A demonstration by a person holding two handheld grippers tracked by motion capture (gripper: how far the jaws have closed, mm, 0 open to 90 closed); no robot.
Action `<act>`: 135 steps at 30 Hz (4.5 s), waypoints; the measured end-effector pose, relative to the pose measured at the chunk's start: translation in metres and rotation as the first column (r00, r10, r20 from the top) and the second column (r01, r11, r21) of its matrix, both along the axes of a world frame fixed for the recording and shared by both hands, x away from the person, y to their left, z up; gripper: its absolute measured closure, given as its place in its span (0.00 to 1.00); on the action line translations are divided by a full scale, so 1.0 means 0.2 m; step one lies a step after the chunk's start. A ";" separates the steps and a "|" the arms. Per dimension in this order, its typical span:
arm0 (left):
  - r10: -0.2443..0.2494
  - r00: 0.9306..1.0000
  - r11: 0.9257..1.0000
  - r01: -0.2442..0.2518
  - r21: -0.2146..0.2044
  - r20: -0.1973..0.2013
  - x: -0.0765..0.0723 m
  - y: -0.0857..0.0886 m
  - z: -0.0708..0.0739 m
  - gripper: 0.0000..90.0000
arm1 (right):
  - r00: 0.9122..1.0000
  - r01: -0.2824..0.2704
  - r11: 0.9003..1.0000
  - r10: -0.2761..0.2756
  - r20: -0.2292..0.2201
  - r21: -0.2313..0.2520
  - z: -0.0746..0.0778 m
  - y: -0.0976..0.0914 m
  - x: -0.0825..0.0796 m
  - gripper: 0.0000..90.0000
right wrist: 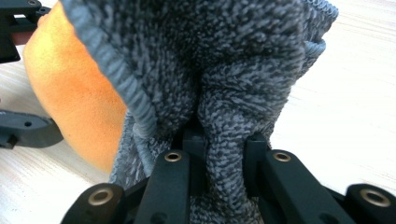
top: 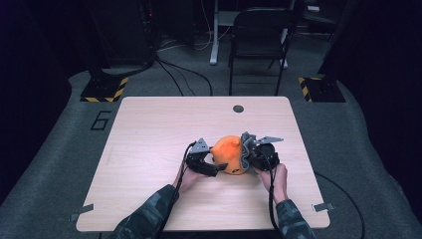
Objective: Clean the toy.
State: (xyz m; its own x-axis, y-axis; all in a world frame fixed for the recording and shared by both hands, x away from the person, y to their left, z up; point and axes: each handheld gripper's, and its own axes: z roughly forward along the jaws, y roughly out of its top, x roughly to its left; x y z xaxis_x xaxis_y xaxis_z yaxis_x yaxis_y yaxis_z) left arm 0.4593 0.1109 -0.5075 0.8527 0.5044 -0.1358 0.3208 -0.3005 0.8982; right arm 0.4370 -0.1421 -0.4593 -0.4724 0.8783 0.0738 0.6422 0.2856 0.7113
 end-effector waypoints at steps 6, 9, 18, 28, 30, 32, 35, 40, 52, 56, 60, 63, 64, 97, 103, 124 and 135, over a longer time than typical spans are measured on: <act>0.015 1.000 1.000 -0.015 -0.005 0.025 -0.03 -0.04 -0.02 0.33 | 1.000 0.012 1.000 -0.012 -0.004 -0.002 -0.01 0.00 0.00 0.87; 0.013 0.999 1.000 -0.013 -0.003 0.041 -0.04 -0.04 -0.01 0.52 | 1.000 0.010 1.000 -0.010 0.002 -0.005 -0.02 -0.03 0.01 0.87; 0.016 0.998 1.000 -0.014 -0.026 0.060 -0.05 -0.02 -0.02 0.72 | 0.999 0.042 0.997 -0.043 0.020 0.058 0.05 -0.14 0.00 0.86; 0.011 0.997 0.999 -0.008 -0.032 0.070 -0.06 -0.01 0.00 0.73 | 0.981 0.174 0.984 -0.177 -0.077 -0.047 -0.05 -0.29 0.04 0.86; 0.013 0.997 0.999 -0.010 -0.035 0.081 -0.06 -0.01 0.00 0.73 | 0.981 0.172 0.984 -0.176 -0.087 -0.044 -0.06 -0.30 0.05 0.86; 0.008 0.996 0.999 -0.004 -0.038 0.093 -0.06 0.00 0.03 0.73 | 0.978 0.182 0.982 -0.185 -0.092 -0.041 -0.07 -0.31 0.06 0.85; 0.007 0.992 1.000 -0.005 -0.022 0.127 -0.07 0.02 0.10 0.74 | 0.978 0.187 0.982 -0.189 -0.090 -0.035 -0.07 -0.34 0.06 0.85; 0.009 0.979 0.998 -0.022 0.062 0.202 -0.10 0.06 0.27 0.74 | 0.974 0.205 0.979 -0.206 -0.093 -0.017 -0.05 -0.36 0.06 0.85; -0.041 0.985 0.972 0.000 0.233 0.168 -0.10 -0.04 0.28 0.72 | 0.994 0.111 0.991 -0.110 -0.009 0.080 0.19 -0.27 -0.02 0.85; -0.070 0.985 0.963 0.026 0.269 0.158 -0.11 -0.09 0.26 0.71 | 0.998 0.018 0.994 -0.025 0.063 0.112 0.35 -0.12 -0.10 0.85; -0.089 0.982 0.959 0.040 0.280 0.164 -0.12 -0.11 0.26 0.71 | 0.996 -0.064 0.987 0.055 0.065 0.147 0.40 0.03 -0.15 0.85; -0.116 0.976 0.953 0.057 0.299 0.184 -0.13 -0.14 0.25 0.71 | 0.996 -0.078 0.990 0.072 0.054 0.118 0.33 0.10 -0.12 0.85; -0.120 0.976 0.952 0.061 0.300 0.183 -0.13 -0.15 0.24 0.71 | 0.996 -0.068 0.994 0.063 0.057 0.089 0.30 0.11 -0.11 0.85; -0.101 0.979 0.968 0.057 0.243 0.175 -0.11 -0.18 0.19 0.72 | 0.993 0.066 0.998 -0.064 0.095 -0.017 0.22 -0.02 -0.06 0.86; -0.096 0.981 0.971 0.055 0.234 0.170 -0.10 -0.17 0.19 0.71 | 0.992 0.098 0.995 -0.100 0.076 0.026 0.21 -0.12 -0.04 0.85; -0.050 0.993 0.980 0.027 0.199 0.110 -0.07 -0.12 0.19 0.70 | 0.973 0.165 0.986 -0.159 0.166 -0.018 0.27 -0.26 -0.10 0.83; 0.026 0.999 0.991 -0.020 0.134 -0.045 0.07 -0.07 0.20 0.66 | 0.979 0.204 0.976 -0.204 0.006 -0.077 0.04 -0.40 -0.09 0.80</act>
